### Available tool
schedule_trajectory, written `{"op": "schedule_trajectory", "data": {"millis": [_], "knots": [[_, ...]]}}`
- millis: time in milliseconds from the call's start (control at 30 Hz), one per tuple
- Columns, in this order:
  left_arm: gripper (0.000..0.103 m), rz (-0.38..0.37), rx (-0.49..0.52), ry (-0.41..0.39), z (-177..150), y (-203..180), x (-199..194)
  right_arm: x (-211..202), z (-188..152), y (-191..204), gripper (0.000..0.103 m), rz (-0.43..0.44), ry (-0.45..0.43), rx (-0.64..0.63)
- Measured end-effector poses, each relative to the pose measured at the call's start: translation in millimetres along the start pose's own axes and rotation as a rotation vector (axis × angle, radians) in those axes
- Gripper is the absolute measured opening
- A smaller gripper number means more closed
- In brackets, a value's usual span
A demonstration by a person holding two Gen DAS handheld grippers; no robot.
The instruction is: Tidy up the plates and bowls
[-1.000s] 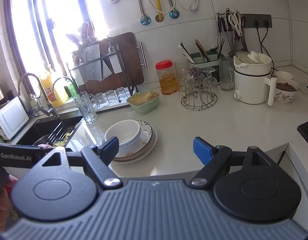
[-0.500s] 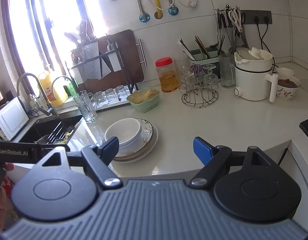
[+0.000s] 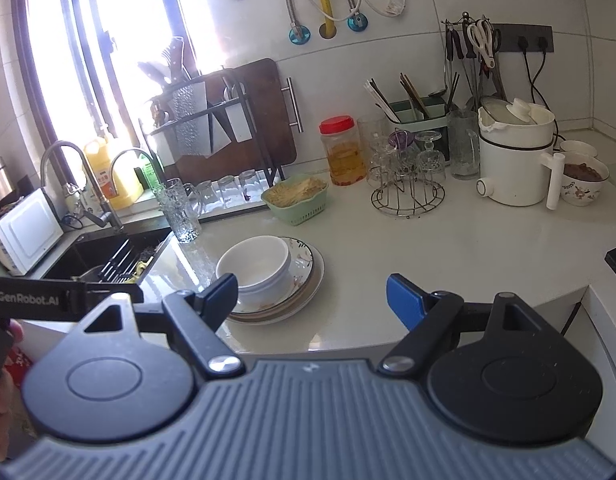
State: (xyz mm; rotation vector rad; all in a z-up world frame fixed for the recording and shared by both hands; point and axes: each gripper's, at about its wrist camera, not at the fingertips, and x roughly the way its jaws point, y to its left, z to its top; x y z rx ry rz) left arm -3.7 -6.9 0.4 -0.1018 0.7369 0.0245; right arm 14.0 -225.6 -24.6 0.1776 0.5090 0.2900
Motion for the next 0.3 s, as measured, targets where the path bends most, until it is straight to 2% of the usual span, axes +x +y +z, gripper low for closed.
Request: {"op": "schedule_trajectory", "data": {"millis": [300], "knots": [[0.099, 0.002, 0.014, -0.009, 1.3, -1.7, -1.2, -1.0, -0.9, -2.4, 0.083, -0.007, -0.001, 0.008]]}}
